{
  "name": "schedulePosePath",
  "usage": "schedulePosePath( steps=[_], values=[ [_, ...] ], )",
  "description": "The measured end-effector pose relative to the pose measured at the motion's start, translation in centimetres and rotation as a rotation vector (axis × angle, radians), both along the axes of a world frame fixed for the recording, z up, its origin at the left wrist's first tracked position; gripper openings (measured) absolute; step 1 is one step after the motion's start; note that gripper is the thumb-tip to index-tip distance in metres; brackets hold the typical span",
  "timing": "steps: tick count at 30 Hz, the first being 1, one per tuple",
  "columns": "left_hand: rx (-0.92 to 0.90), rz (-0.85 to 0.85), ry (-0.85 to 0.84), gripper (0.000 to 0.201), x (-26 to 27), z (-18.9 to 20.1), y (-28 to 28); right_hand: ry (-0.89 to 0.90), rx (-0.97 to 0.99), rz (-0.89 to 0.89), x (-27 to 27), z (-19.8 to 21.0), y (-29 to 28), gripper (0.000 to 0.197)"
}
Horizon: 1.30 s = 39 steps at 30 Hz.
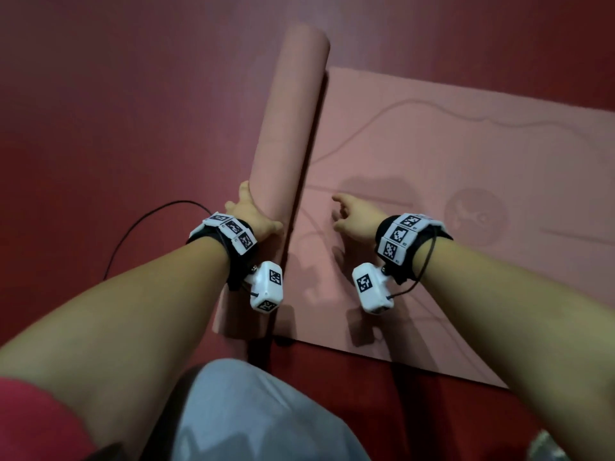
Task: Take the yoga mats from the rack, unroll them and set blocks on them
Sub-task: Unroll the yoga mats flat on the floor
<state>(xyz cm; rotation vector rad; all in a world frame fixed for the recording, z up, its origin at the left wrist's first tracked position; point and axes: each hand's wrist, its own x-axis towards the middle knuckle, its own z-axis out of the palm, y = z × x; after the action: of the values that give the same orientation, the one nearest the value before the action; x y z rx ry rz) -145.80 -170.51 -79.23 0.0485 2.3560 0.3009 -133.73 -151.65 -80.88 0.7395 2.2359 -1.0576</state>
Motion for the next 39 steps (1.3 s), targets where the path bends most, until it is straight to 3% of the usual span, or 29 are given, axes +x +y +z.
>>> schedulePosePath(
  steps=[3,6,10,13,15,18,20,29,33,37,39],
  values=[
    [-0.121,-0.043,-0.008,0.125,-0.6,1.3,-0.1,-0.004,-0.05,-0.002,-0.8,0.9,-0.9,0.069],
    [-0.124,-0.062,-0.017,0.121,-1.4,1.9,-0.2,0.047,-0.113,-0.091,-2.6,-0.2,-1.6,0.063],
    [-0.01,0.053,0.046,0.114,-2.8,1.8,-1.4,0.121,-0.503,-0.419,-7.6,-1.7,-3.7,0.044],
    [0.037,0.132,0.063,0.108,-2.8,2.0,-2.4,0.067,-0.538,-0.538,-10.3,-3.0,-5.6,0.041],
    [0.036,0.168,0.175,0.099,-2.0,2.4,-3.0,0.039,-0.473,-0.426,-11.0,-4.3,-6.3,0.058],
    [-0.028,0.173,0.392,0.07,-0.5,2.5,-3.5,-0.008,-0.507,-0.309,-11.0,-3.9,-6.9,0.066],
    [-0.039,0.154,0.419,0.061,0.2,2.6,-3.7,-0.012,-0.49,-0.287,-11.4,-3.1,-7.2,0.079],
    [-0.201,-0.086,0.12,0.087,0.7,4.0,-4.7,-0.078,-0.459,-0.257,-12.4,-1.2,-7.5,0.09],
    [-0.291,-0.068,0.122,0.105,-1.1,1.9,-4.2,-0.109,-0.462,-0.307,-13.4,-1.6,-7.6,0.067],
    [-0.282,0.033,0.21,0.132,-2.7,-0.3,-4.9,-0.136,-0.352,-0.297,-14.4,-2.9,-7.7,0.091],
    [-0.267,0.033,0.232,0.133,-4.0,-0.9,-5.8,-0.139,-0.301,-0.322,-14.6,-3.2,-7.8,0.076]
  ],
)
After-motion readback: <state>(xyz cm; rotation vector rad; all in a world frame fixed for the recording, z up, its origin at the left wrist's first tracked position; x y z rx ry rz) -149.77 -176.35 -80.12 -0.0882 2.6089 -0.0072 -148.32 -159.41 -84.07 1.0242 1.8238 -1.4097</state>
